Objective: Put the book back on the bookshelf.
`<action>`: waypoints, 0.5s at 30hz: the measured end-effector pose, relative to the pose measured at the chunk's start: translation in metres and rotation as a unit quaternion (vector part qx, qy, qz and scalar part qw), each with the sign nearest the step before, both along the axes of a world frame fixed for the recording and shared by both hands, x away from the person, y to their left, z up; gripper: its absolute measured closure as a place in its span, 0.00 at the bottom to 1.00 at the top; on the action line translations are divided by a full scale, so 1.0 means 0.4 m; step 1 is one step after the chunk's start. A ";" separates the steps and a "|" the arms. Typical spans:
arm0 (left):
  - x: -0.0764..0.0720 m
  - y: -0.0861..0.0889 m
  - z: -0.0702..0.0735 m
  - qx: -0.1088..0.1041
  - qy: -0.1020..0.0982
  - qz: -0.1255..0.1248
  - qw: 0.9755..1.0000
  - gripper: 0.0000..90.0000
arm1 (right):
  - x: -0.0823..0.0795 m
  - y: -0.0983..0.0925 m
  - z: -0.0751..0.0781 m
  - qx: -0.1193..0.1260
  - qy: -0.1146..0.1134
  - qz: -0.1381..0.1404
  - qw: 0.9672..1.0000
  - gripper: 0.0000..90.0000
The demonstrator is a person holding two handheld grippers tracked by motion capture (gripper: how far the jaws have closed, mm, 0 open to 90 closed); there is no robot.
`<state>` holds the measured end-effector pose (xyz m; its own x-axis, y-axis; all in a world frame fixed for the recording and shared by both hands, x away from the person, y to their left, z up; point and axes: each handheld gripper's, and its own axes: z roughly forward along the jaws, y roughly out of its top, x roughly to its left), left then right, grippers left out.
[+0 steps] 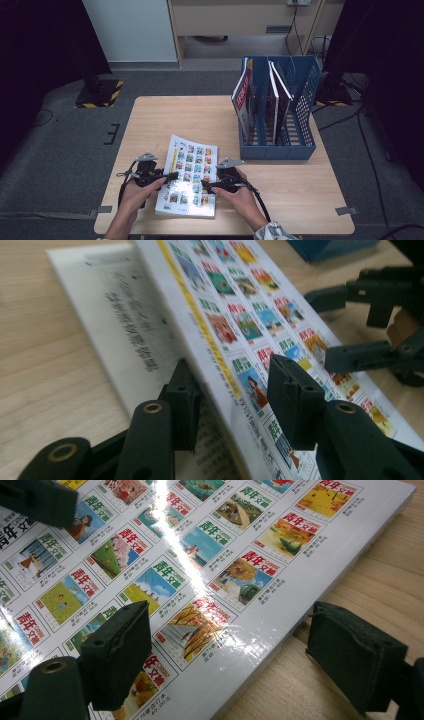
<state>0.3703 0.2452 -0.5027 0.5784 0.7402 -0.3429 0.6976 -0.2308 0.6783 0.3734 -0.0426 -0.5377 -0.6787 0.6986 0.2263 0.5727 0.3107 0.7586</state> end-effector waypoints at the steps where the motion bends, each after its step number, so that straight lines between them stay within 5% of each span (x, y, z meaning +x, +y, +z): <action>1: 0.005 -0.009 -0.003 0.015 -0.001 -0.002 1.000 0.62 | 0.000 0.000 0.000 0.000 0.000 0.000 1.000 0.20; 5: 0.017 -0.033 -0.019 0.024 -0.011 0.007 1.000 0.63 | 0.000 0.000 0.000 0.000 0.000 0.001 1.000 0.20; 11: -0.009 -0.052 -0.002 0.024 -0.058 0.026 0.998 0.87 | -0.001 0.000 0.001 0.001 0.004 0.000 1.000 0.20; 15: -0.030 -0.065 0.022 0.015 -0.094 0.026 0.995 0.93 | -0.002 -0.001 0.001 0.002 0.007 0.000 1.000 0.20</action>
